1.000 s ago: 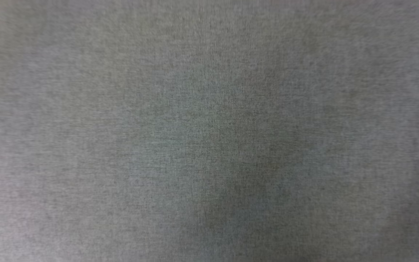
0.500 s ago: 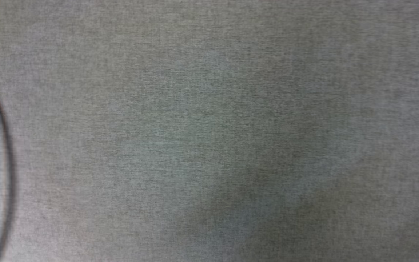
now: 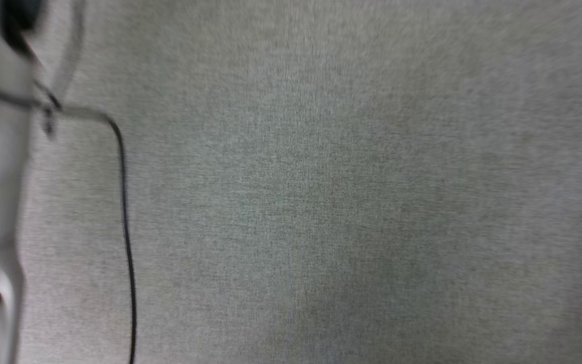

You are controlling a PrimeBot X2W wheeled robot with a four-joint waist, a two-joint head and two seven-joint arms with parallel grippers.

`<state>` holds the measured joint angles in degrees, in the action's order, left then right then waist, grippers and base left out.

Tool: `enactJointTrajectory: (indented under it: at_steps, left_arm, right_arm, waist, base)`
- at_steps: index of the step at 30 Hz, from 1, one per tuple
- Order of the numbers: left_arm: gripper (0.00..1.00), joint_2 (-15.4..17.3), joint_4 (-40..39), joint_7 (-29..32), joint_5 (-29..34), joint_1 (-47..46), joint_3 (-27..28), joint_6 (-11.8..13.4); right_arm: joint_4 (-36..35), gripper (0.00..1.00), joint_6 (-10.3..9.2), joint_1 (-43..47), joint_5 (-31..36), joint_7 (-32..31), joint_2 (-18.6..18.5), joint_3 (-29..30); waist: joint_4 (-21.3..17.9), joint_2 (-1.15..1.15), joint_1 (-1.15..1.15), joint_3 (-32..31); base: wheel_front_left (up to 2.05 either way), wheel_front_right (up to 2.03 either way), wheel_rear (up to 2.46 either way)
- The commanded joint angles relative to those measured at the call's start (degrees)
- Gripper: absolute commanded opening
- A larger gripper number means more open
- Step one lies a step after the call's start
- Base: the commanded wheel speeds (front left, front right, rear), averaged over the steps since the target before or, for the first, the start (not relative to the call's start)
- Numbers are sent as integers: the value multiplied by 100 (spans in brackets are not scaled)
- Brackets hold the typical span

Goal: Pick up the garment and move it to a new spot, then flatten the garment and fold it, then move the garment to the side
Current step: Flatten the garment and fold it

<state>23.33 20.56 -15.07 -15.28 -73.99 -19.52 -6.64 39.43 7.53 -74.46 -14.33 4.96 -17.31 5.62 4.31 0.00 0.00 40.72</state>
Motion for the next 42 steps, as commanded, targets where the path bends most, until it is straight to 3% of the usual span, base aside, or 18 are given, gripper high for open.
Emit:
enactJointTrajectory:
  at_steps: [1,9,21,33,42]
  left_arm:
    - [0,-38,-126,-13,54,412,29,-21]
    - [0,-227,-420,-13,57,2488,-88,31]
    - [0,-73,-537,1,-174,4937,-210,102]
    - [0,261,-1098,401,-528,6643,-331,211]
    - [0,625,-2024,872,-908,7930,-405,247]
  right_arm:
    - [-36,0,-9,317,-132,52,-5,-42]
    - [-144,0,-8,1973,-714,74,-91,-595]
    - [-143,0,-8,3939,-1740,-139,-499,-1563]
    - [-210,0,-9,5486,-2986,-1003,-756,-1779]
    - [-1212,0,-9,6738,-3916,-1772,-1132,-1836]
  waist:
    - [-22,0,0,-389]
    - [-13,0,0,-1303]
    - [45,0,0,-2420]
    - [98,0,0,-3386]
    - [107,0,0,-3950]
  base:
    - [0,0,0]
    - [0,0,0]
    - [0,0,0]
    - [0,0,0]
    - [0,0,0]
